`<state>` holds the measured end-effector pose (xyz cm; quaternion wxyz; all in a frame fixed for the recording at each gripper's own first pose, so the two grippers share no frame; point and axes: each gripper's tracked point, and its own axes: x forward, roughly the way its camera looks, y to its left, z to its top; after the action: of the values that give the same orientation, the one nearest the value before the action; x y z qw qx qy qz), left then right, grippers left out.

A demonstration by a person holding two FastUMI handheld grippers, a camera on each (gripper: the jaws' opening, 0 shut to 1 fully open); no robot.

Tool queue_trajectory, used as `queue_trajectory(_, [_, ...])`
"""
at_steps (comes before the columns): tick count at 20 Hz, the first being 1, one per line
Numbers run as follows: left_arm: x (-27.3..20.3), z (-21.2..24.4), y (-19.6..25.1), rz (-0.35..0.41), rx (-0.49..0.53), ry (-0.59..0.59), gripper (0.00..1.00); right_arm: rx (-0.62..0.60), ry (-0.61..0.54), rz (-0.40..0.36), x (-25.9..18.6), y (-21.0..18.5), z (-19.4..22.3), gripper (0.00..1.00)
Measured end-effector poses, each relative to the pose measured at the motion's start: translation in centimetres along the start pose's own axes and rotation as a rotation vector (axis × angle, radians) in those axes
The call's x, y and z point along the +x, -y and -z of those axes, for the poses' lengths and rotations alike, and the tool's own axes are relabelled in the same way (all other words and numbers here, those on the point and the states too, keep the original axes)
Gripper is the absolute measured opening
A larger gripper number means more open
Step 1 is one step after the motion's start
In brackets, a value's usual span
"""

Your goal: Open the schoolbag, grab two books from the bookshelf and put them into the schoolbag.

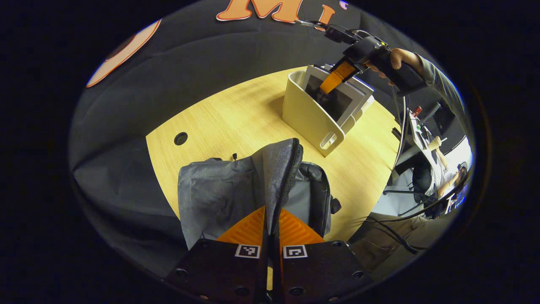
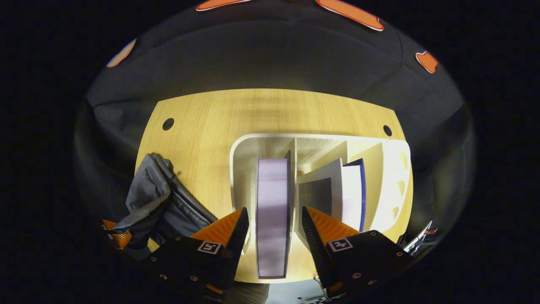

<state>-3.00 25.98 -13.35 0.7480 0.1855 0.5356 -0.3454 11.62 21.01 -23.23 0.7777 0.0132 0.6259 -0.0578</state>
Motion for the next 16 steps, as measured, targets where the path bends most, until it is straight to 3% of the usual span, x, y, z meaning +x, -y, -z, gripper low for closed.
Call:
queue_trajectory(1, [0.0,0.0,0.0,-0.002,-0.003,0.000,0.06,0.010,-0.009,-0.002,0.2,-0.1,0.0,0.63])
queue_trajectory(2, [0.0,0.1,0.0,0.000,-0.010,0.000,0.06,0.026,-0.018,-0.003,0.3,-0.2,0.0,0.67])
queue_trajectory(5, [0.3,0.1,0.3,0.007,-0.024,0.000,0.06,0.096,-0.047,-0.027,0.5,-0.3,0.6,0.40])
queue_trajectory(9, [0.6,0.3,0.7,0.010,-0.038,0.001,0.06,0.139,-0.016,-0.054,-1.6,1.0,0.0,0.37])
queue_trajectory(16, [0.6,0.6,1.0,0.009,-0.044,0.000,0.06,0.241,0.117,-0.179,-9.4,3.2,-0.6,0.35])
